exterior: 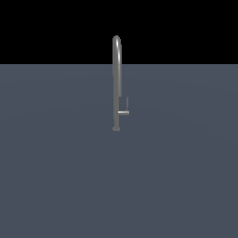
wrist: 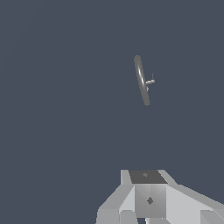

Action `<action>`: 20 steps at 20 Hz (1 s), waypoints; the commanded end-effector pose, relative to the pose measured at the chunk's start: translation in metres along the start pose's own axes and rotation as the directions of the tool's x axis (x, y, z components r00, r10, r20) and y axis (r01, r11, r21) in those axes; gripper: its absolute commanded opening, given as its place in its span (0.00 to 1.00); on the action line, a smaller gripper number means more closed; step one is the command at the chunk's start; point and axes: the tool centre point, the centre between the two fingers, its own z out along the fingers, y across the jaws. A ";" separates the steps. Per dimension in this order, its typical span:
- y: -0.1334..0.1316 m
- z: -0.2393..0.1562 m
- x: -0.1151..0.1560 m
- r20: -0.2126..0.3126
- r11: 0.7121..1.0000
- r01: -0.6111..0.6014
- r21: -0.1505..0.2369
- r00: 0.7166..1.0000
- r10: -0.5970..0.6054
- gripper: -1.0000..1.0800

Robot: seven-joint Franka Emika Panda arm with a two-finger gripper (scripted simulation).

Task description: Turn on the faucet by rotating a designated handle.

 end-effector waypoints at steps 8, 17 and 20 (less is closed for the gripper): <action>0.019 -0.059 0.024 -0.031 0.959 -0.084 0.269 0.995 0.096 0.00; 0.060 -0.086 0.060 0.051 0.845 -0.200 0.496 0.978 0.201 0.00; 0.076 -0.087 0.076 0.101 0.794 -0.248 0.555 0.967 0.232 0.00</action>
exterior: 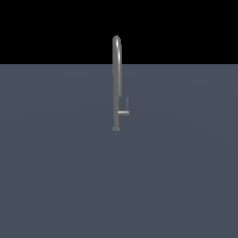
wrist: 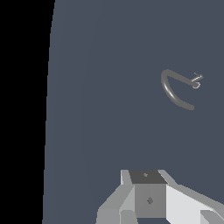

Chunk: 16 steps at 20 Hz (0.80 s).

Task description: Turn on the faucet by rotating a designated handle.

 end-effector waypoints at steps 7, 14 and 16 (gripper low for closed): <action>0.035 -0.009 0.060 0.108 0.967 -0.180 0.181 0.981 0.163 0.00; 0.075 0.010 0.117 0.240 0.894 -0.361 0.264 0.923 0.302 0.00; 0.088 0.021 0.133 0.282 0.868 -0.415 0.273 0.897 0.341 0.00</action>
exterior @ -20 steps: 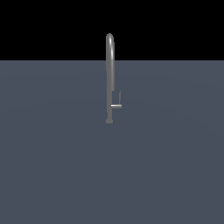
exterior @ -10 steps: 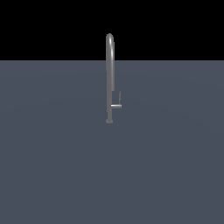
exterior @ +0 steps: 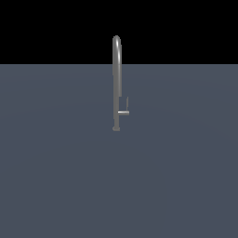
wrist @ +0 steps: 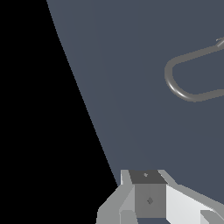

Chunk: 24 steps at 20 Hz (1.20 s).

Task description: Turn on the faucet by rotating a designated handle.

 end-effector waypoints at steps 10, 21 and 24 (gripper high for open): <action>0.062 0.046 0.127 0.176 0.938 -0.341 0.068 0.929 0.325 0.00; 0.153 0.145 0.231 0.281 0.760 -0.649 -0.030 0.725 0.629 0.00; 0.182 0.177 0.253 0.286 0.694 -0.716 -0.076 0.651 0.703 0.00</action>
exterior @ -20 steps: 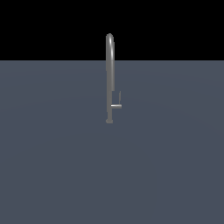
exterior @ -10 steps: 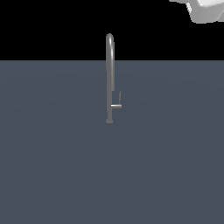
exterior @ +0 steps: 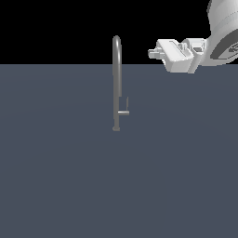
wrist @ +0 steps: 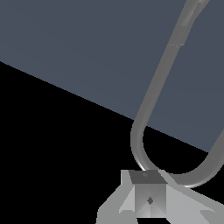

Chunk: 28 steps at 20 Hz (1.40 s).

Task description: Turn on the faucet by rotating a designated handle.

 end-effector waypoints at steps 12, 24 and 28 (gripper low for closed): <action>0.034 0.076 0.137 -0.016 0.942 -0.326 -0.077 0.945 0.326 0.00; 0.042 0.087 0.156 -0.022 0.924 -0.374 -0.086 0.927 0.373 0.00; 0.044 0.085 0.162 0.006 0.918 -0.391 -0.072 0.920 0.392 0.00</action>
